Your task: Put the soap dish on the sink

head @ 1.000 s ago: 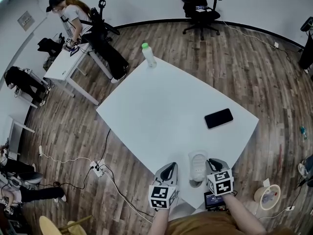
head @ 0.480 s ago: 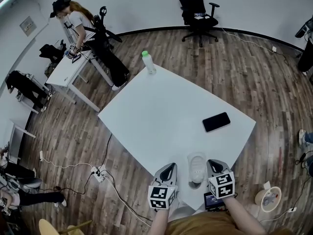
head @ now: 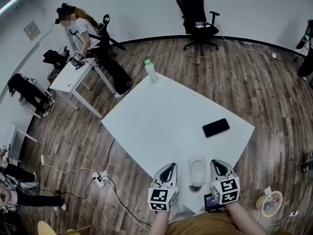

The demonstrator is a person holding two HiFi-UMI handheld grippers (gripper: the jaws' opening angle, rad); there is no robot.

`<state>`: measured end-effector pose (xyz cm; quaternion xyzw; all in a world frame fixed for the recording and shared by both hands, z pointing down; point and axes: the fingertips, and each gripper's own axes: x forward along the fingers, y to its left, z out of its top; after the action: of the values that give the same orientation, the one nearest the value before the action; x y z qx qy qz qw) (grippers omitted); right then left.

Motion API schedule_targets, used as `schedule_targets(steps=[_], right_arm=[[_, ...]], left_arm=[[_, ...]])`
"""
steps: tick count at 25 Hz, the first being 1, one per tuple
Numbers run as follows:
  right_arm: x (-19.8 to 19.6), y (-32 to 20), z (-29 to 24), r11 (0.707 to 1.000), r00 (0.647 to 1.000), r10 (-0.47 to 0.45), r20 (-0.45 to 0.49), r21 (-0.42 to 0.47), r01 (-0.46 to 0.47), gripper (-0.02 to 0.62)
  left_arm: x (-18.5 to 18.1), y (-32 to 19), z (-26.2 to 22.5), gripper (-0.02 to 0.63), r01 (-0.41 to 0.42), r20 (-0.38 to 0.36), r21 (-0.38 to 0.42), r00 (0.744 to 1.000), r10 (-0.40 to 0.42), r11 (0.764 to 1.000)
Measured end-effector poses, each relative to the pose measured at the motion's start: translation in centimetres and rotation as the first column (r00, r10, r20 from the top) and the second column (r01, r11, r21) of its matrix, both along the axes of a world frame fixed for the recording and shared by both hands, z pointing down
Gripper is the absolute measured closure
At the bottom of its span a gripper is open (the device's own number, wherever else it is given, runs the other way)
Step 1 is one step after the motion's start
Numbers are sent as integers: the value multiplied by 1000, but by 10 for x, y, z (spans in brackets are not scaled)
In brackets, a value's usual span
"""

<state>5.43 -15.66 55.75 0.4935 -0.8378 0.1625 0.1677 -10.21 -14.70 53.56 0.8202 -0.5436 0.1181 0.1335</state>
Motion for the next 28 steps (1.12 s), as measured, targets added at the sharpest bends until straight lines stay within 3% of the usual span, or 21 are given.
schedule_targets(steps=[6,15,20,28], right_arm=[[-1,1,-52,990,1000,5,17,143,-7,588],[4,-6,-121,945,996,61,70,317,-80,588],[14,-8,-144,921,992,85,93,372,-114,588],[19,-6,-164,902,992,97,80,415,-121,588]], left_arm=[[4,-2,-48,600,3,35,137,999,-8,991],[-8,-3,-117,600,64,29,322,997,-77,945],[-20,-2,-138,600,120,-10,360,992,-125,925],[-21,0,-156,600,104,27,401,992,-126,910]])
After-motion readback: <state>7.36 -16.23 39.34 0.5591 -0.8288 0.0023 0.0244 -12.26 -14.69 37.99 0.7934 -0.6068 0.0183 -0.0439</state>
